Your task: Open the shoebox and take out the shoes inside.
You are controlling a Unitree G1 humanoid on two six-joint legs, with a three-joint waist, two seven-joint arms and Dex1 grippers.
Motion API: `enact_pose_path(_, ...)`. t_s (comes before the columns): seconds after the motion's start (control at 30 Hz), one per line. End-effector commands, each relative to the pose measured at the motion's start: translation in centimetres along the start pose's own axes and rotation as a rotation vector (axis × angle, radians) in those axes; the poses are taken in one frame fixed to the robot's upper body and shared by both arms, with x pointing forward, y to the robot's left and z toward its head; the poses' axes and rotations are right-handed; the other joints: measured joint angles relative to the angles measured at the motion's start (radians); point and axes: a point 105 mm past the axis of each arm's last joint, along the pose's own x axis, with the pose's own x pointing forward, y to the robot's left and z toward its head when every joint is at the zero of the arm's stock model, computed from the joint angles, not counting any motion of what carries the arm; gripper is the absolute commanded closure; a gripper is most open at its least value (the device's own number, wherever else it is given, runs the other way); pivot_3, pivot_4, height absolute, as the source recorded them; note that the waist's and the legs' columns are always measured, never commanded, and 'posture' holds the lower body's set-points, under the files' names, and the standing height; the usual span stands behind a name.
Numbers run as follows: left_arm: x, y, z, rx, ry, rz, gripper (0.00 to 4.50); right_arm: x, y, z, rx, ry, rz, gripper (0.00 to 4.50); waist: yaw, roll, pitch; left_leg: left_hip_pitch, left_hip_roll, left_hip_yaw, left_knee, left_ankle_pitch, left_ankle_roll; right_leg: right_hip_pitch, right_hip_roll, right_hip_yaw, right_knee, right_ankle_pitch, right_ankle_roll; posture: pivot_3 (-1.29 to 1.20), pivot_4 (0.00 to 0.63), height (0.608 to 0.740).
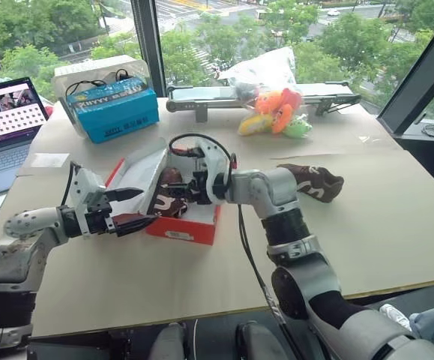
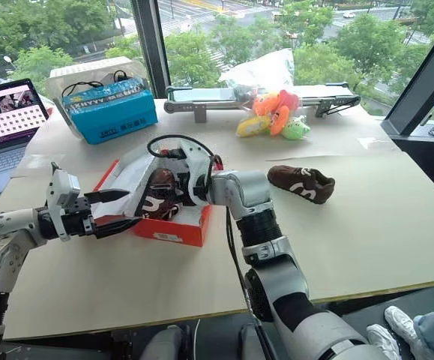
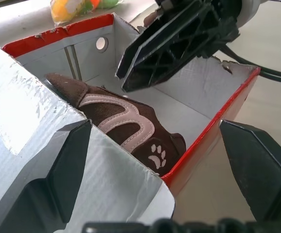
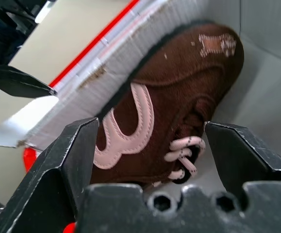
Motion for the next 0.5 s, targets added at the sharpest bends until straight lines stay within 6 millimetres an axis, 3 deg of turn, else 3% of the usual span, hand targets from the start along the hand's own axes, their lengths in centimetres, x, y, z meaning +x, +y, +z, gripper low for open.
enact_pose_path(0.03,-1.1,0.1,1.8,0.059,-0.029,0.018,0.00,0.9,1.4,-0.1,0.010,-0.021,0.057,0.34,0.000,0.000,0.000,0.000,0.000,0.000,0.000,0.000,0.000,0.000,0.000,0.000,0.000,0.000,0.000,0.00,0.150,0.740)
enact_pose_path(0.27,-3.2,0.3,1.7,0.070,0.006,0.076,0.00,2.0,2.0,-0.6,0.055,0.005,0.100,0.34,-0.002,0.000,0.000,0.000,0.000,-0.002,-0.001,0.000,0.000,-0.001,0.000,0.000,0.000,0.000,0.000,0.00,0.150,0.740)
enact_pose_path(0.5,-3.5,0.2,1.6,0.072,0.010,0.100,0.00,3.1,4.0,-0.8,0.166,0.040,0.215,0.34,-0.001,0.000,0.000,0.001,0.000,-0.003,-0.001,-0.004,-0.007,0.000,0.000,0.000,0.000,0.000,0.000,0.00,0.150,0.740)
